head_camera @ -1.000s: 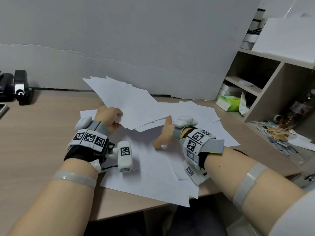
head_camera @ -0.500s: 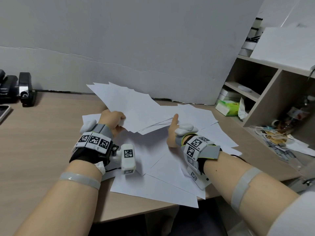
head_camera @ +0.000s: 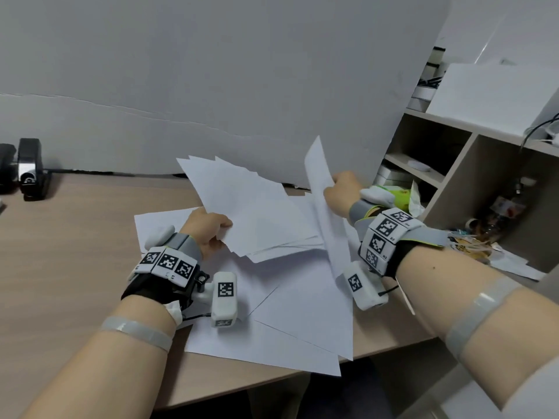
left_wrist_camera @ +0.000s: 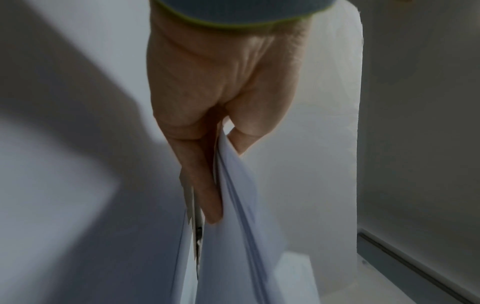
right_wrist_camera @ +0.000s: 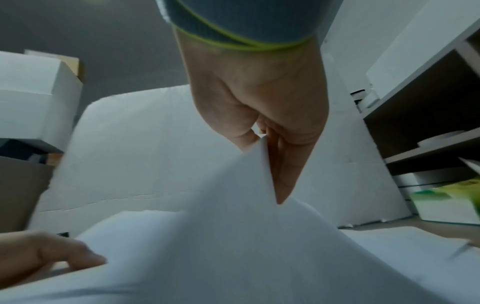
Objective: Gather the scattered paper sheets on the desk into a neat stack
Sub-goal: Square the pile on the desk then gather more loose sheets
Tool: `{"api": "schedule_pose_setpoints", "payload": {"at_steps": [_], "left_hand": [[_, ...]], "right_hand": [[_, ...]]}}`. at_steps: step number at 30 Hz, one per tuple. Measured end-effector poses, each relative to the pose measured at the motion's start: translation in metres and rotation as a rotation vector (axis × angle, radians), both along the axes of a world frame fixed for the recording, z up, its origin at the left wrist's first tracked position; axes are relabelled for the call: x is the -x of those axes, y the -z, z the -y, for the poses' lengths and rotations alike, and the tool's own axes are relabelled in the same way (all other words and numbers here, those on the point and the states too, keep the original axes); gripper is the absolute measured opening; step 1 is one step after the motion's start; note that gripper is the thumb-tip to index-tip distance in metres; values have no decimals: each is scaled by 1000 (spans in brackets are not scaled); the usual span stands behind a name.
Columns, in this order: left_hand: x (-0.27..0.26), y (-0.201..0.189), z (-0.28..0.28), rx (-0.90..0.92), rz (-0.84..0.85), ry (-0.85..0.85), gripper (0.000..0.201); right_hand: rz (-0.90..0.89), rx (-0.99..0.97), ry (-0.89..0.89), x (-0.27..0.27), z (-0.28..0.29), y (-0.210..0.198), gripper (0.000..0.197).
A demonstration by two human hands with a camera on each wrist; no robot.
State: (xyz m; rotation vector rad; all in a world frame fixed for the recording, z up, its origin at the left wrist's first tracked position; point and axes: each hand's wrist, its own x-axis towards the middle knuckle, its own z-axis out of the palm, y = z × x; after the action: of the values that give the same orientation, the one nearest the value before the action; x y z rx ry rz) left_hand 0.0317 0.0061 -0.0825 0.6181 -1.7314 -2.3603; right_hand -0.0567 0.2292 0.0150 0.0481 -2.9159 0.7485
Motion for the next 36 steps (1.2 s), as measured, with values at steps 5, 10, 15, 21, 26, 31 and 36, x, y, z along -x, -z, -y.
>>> {"api": "schedule_pose_setpoints", "payload": {"at_steps": [5, 10, 15, 21, 26, 31, 36], "left_hand": [[10, 13, -19, 9, 35, 184, 43], [5, 9, -34, -8, 23, 268, 34], [6, 12, -32, -108, 54, 277, 30], [6, 11, -32, -151, 56, 332, 37], [8, 14, -31, 45, 82, 259, 31], [11, 9, -16, 220, -54, 147, 28], [1, -17, -11, 224, -307, 9, 28]], "right_hand": [[-13, -47, -182, -17, 38, 9, 18], [111, -121, -293, -21, 70, 41, 15], [396, 146, -434, -32, 75, 63, 36], [470, 250, -441, -33, 67, 69, 51], [471, 396, -381, -27, 54, 61, 36], [186, 151, -203, -4, 15, 52, 40], [-26, 460, -78, 11, -23, 34, 115]]}}
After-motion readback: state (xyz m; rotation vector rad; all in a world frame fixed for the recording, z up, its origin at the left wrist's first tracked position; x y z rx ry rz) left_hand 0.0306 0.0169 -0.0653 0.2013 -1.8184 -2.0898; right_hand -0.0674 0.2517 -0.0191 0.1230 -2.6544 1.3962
